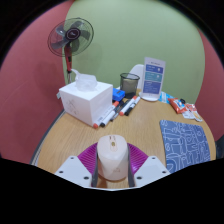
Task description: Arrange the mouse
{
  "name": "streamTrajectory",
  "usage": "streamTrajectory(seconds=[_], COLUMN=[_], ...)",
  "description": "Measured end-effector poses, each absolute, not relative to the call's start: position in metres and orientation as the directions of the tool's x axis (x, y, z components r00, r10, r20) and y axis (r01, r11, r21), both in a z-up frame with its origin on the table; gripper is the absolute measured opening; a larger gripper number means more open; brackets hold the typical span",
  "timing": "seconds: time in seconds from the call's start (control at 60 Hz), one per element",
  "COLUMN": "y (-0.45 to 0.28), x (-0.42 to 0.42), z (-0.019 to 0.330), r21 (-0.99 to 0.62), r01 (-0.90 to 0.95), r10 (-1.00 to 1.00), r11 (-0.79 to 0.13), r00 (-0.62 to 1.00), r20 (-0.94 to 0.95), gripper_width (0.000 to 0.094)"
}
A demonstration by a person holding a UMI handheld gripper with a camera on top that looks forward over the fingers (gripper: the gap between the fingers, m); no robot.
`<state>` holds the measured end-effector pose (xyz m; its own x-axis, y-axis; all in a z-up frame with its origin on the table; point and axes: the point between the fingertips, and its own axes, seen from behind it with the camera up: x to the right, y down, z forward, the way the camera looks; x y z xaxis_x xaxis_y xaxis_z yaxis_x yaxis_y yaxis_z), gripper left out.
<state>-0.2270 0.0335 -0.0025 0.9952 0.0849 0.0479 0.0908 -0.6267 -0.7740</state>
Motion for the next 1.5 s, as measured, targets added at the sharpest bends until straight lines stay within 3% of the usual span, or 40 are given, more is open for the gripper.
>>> streamTrajectory(seconds=[0.083,0.217,0.3,0.367,0.467,0.617,0.733,0.933,1.017,1.083,1.133,1.2,1.5], y=[0.036,0.045,0.055,0.061,0.068,0.054,0.038,0.027,0.021,0.015,0.009,-0.004,-0.121], x=[-0.231,-0.222,-0.186,-0.136,-0.051,0.045,0.074,0.082,0.081,0.08,0.078,0.076,0.046], z=[0.034,0.144,0.217,0.246,0.232,0.116,0.045,0.002,0.005,0.018,0.036,0.062,0.179], r21=[-0.81,-0.903,-0.943,-0.957,-0.948,-0.873,-0.809,-0.756,-0.755,-0.765,-0.778,-0.798,-0.85], r01=[0.085,0.034,-0.033,-0.042,-0.043,-0.05,-0.059,-0.091,-0.082,-0.067,-0.06,-0.034,0.006], r10=[0.109,0.136,0.106,0.057,-0.032,-0.128,-0.135,-0.127,-0.121,-0.116,-0.113,-0.109,-0.129], r11=[-0.581,-0.429,-0.33,-0.288,-0.314,-0.484,-0.585,-0.648,-0.651,-0.641,-0.625,-0.602,-0.526], r00=[0.994,0.99,0.992,0.996,0.999,0.992,0.991,0.992,0.993,0.993,0.993,0.993,0.988], r20=[0.027,-0.027,-0.072,-0.061,-0.035,0.014,0.025,-0.01,-0.004,0.01,0.014,0.04,0.087], gripper_width=[0.0395,0.0395,0.0396,0.0394,0.0391,0.0392,0.0401,0.0523,0.0626,0.0869,0.0816,0.0856,0.0842])
